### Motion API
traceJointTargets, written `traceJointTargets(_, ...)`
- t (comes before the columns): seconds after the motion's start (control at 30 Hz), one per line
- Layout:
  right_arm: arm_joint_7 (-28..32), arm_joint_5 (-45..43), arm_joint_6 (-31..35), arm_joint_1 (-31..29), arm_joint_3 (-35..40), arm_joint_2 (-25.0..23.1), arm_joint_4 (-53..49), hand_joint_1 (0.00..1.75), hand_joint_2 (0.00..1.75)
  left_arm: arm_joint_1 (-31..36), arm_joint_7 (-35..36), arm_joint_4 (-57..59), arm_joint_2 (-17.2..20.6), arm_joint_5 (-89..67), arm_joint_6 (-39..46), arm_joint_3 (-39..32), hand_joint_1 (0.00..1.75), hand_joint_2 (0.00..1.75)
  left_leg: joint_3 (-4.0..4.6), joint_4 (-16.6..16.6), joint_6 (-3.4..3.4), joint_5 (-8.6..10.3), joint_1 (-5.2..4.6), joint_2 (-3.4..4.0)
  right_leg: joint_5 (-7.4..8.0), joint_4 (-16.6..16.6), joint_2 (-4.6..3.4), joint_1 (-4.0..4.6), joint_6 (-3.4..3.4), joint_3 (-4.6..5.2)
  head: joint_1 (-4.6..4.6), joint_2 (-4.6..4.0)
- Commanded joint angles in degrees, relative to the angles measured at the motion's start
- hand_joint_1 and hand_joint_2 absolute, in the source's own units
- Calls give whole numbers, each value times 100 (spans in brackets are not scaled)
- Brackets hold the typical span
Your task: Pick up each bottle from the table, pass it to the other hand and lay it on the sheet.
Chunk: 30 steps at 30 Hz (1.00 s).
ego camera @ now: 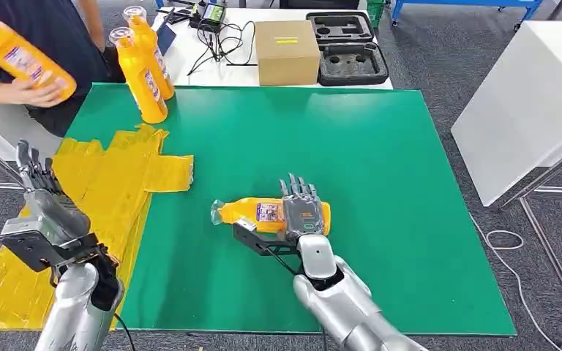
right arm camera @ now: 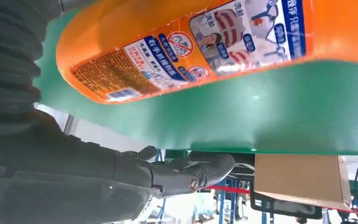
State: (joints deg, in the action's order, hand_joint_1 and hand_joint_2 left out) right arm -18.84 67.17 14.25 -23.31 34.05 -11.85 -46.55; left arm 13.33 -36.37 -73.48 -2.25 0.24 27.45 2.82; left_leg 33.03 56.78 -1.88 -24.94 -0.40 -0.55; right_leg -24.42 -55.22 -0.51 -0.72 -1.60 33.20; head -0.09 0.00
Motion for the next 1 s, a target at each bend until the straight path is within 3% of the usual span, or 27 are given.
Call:
traceJointTargets(0.03,41,-79,-218,-868,95,-391,1648,0,175,101,65,-37,-11,26,39,-198,0,0,-24,6,18,-13,8,21,-6,-3,-11,9,10,-21,-2,0)
traceJointTargets(0.43,21,-152,-288,-980,-45,-503,2062,0,175,118,117,-65,-43,11,-22,-135,0,0,-28,5,17,-11,9,-2,-13,0,12,9,7,-31,0,0)
traceJointTargets(1.0,-436,348,-361,-930,-264,-311,1816,0,175,31,265,-236,-63,-22,-164,-233,0,0,-14,1,12,-3,5,-4,-5,2,10,5,4,-16,-2,0)
